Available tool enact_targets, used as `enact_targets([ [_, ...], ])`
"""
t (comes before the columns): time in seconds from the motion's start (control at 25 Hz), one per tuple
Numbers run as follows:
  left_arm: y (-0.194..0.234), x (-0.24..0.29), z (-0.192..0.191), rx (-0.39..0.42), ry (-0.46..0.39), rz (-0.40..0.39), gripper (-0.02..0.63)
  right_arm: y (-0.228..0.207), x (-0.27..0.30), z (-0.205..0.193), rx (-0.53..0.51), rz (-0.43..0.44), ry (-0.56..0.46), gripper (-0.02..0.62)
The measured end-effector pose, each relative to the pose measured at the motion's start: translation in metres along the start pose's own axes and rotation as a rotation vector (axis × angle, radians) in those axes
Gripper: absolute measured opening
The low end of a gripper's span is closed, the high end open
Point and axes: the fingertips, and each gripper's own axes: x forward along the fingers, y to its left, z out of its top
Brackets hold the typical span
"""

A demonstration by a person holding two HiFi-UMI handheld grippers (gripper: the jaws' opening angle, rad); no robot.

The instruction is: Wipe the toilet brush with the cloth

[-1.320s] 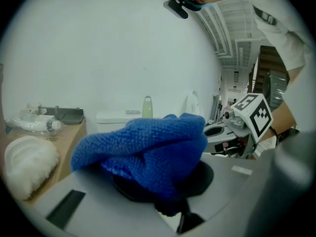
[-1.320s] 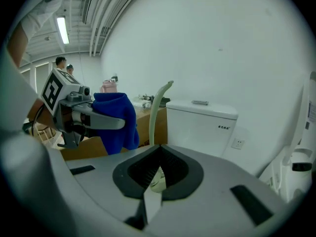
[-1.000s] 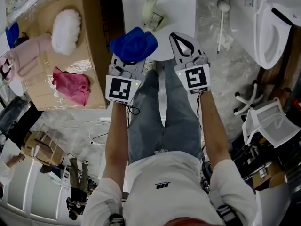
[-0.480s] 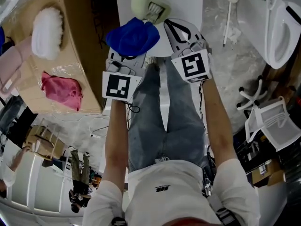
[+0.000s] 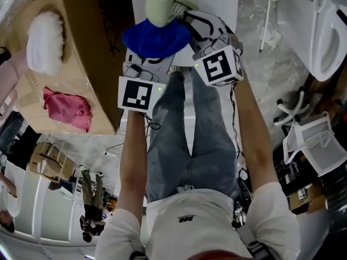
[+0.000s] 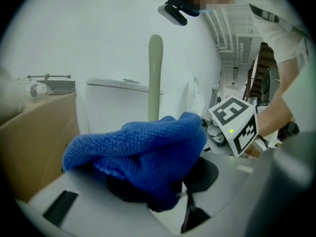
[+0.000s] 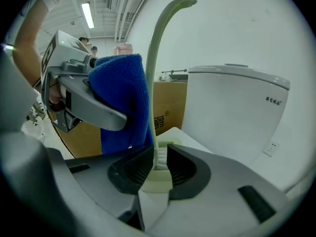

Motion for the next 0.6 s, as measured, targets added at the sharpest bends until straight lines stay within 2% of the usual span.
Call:
enact_targets([
  [0.32, 0.014, 0.016, -0.005, -0.04, -0.007, 0.025, 0.193, 0.003, 0.015, -0.003, -0.039, 0.096, -0.028, 0.095],
  [0.44, 0.016, 0.026, -0.008, -0.039, -0.001, 0.024, 0.193, 0.01, 0.021, -0.009, -0.059, 0.134, -0.002, 0.095],
  [0.6, 0.014, 0.041, -0.01, -0.039, 0.0, 0.032, 0.193, 0.01, 0.028, -0.015, -0.084, 0.124, 0.016, 0.071],
])
